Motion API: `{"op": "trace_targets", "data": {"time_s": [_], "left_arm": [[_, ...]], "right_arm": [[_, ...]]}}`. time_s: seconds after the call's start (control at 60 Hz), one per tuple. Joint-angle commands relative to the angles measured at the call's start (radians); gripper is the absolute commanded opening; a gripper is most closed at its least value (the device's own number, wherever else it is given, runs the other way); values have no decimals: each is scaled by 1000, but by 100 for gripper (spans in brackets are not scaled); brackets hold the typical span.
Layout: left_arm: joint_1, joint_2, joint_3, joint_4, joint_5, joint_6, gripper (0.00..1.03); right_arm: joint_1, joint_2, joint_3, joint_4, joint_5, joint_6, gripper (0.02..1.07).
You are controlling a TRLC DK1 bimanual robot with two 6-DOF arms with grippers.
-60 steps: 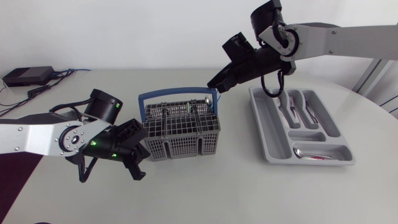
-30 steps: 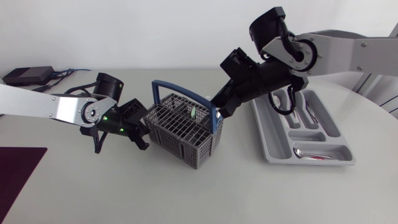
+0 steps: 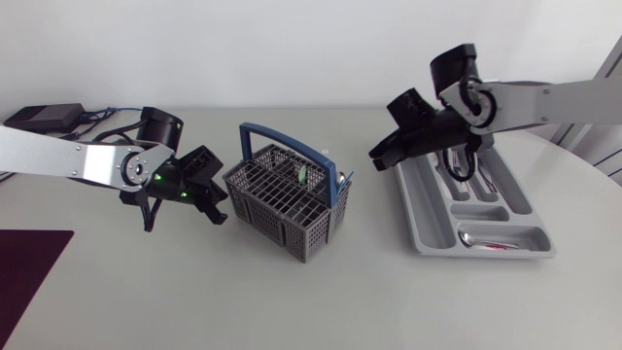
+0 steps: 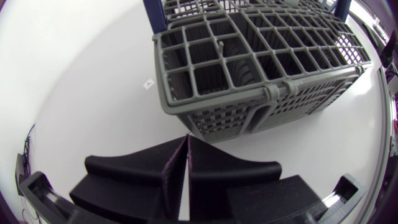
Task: Unload the cutlery basket into the drawer organizer.
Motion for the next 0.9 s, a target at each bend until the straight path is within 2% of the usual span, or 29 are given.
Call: {"op": "trace_targets", "data": {"time_s": [0.0, 0.15, 0.333, 0.567, 0.883], "left_arm": [[5, -3, -7, 21, -1, 7, 15], [4, 31, 31, 30, -1, 2, 15], [4, 81, 86, 59, -1, -9, 15], [-13, 158, 194, 97, 1, -27, 15], [-70, 256, 335, 93, 4, -35, 15]], "right_arm": [[12, 88, 28, 12, -8, 31, 9], [52, 129, 33, 6, -54, 42, 9], [62, 69, -9, -30, -132, 42, 9], [108, -33, -104, -57, -154, 37, 8], [235, -121, -225, -88, -163, 39, 8]]}}
